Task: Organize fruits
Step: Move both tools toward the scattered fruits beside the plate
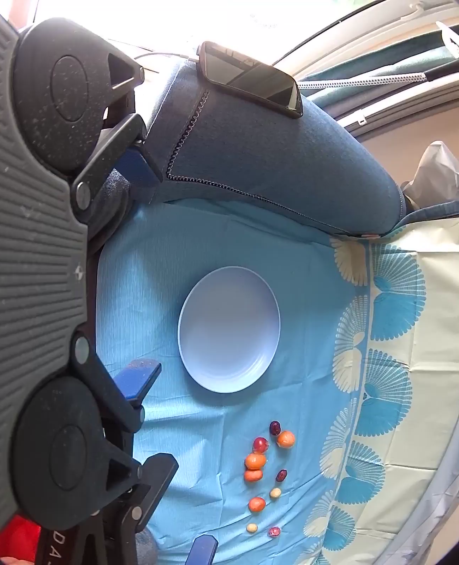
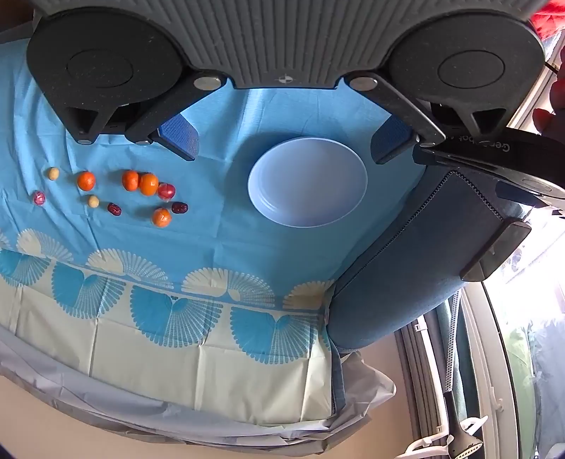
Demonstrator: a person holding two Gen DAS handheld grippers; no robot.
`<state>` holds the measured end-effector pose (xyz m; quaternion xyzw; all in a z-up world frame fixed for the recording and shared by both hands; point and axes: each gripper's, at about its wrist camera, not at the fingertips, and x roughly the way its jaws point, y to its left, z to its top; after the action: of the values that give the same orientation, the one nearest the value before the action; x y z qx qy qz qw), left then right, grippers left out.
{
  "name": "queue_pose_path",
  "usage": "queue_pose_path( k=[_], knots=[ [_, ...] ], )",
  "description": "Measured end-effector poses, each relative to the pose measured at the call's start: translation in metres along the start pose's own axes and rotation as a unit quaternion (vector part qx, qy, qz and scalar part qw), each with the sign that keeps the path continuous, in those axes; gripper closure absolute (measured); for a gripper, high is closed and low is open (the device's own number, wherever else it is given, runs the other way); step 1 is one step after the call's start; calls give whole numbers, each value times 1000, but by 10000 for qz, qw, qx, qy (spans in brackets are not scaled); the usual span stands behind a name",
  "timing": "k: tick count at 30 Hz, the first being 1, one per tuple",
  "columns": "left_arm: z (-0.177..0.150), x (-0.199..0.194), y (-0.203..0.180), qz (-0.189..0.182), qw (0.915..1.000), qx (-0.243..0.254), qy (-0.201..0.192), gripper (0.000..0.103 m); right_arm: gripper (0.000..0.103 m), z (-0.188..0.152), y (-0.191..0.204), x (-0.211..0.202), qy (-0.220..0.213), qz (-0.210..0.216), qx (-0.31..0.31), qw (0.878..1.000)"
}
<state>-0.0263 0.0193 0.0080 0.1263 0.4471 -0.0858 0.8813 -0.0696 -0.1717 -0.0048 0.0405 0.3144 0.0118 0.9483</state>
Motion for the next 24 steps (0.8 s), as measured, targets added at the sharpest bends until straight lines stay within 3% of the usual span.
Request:
queue_pose_path(
  k=[24],
  knots=[
    [1, 2, -2, 60, 10000, 27, 71, 0, 1, -1, 2, 5, 46, 31, 44, 10000]
  ],
)
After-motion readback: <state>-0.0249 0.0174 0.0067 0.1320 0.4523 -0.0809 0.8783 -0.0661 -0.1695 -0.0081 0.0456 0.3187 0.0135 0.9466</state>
